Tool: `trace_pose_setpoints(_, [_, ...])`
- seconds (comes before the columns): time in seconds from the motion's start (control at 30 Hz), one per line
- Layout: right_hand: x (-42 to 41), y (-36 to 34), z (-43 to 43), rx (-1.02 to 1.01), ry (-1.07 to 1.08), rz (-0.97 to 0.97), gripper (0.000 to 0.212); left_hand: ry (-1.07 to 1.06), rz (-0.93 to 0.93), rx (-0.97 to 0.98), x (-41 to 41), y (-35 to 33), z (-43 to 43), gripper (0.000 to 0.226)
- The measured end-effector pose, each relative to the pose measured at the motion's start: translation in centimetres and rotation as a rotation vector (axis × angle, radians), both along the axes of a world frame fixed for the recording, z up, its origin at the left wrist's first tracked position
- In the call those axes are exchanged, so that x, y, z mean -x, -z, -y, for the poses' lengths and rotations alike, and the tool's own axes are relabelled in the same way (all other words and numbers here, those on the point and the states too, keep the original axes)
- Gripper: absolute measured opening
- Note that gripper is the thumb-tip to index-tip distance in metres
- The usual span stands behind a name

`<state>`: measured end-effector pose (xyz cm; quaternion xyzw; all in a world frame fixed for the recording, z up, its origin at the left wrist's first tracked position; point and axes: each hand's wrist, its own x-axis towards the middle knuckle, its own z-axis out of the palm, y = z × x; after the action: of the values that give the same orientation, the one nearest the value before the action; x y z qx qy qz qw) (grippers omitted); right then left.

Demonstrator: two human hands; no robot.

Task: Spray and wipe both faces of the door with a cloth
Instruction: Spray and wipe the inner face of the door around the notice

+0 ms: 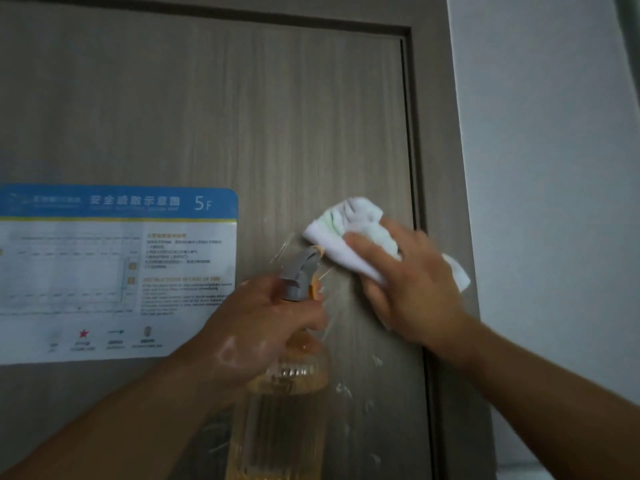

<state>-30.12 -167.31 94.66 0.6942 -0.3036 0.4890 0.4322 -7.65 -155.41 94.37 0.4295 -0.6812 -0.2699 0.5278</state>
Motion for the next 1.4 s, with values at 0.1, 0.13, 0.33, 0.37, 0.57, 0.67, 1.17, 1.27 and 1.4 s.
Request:
trace_pose_setpoints(0.1, [-0.1, 6.0, -0.1, -0.05, -0.011, -0.024, 0.056, -0.035, 0.015, 0.009, -0.4, 1.2, -0.7, 0.011])
trace_pose_setpoints(0.13, [-0.3, 7.7, -0.1, -0.067, -0.012, -0.021, 0.055, -0.047, 0.034, 0.016, -0.4, 1.7, -0.8, 0.013])
trace_pose_setpoints(0.33, [-1.0, 10.8, 0.1, -0.03, -0.015, 0.033, 0.051, -0.085, 0.069, 0.02, -0.6, 3.6, -1.9, 0.01])
trace_pose_setpoints(0.37, [-1.2, 10.1, -0.1, -0.014, -0.021, 0.028, 0.052, -0.091, 0.069, 0.022, -0.6, 3.7, -2.1, 0.01])
trace_pose_setpoints(0.57, [-3.1, -3.6, 0.2, 0.087, 0.042, 0.233, 0.057, -0.07, 0.037, 0.024, -0.4, 3.0, -2.0, 0.007])
trace_pose_setpoints(0.67, [-3.2, -10.8, 1.0, 0.057, 0.015, 0.264, 0.055, -0.053, 0.018, 0.039, -0.7, 2.7, -1.2, 0.008])
trace_pose_setpoints(1.17, [-4.5, 3.2, 0.3, 0.026, -0.059, 0.27, 0.055, -0.104, 0.052, 0.039, -1.6, 4.7, -0.2, 0.005])
trace_pose_setpoints(1.27, [-5.0, -3.8, 0.6, 0.055, -0.045, 0.348, 0.055, -0.112, 0.049, 0.055, -1.6, 4.5, -0.2, 0.004])
trace_pose_setpoints(1.4, [-5.2, -7.9, 1.2, 0.073, -0.038, 0.338, 0.056, -0.124, 0.054, 0.059, -1.7, 4.4, 0.1, 0.005])
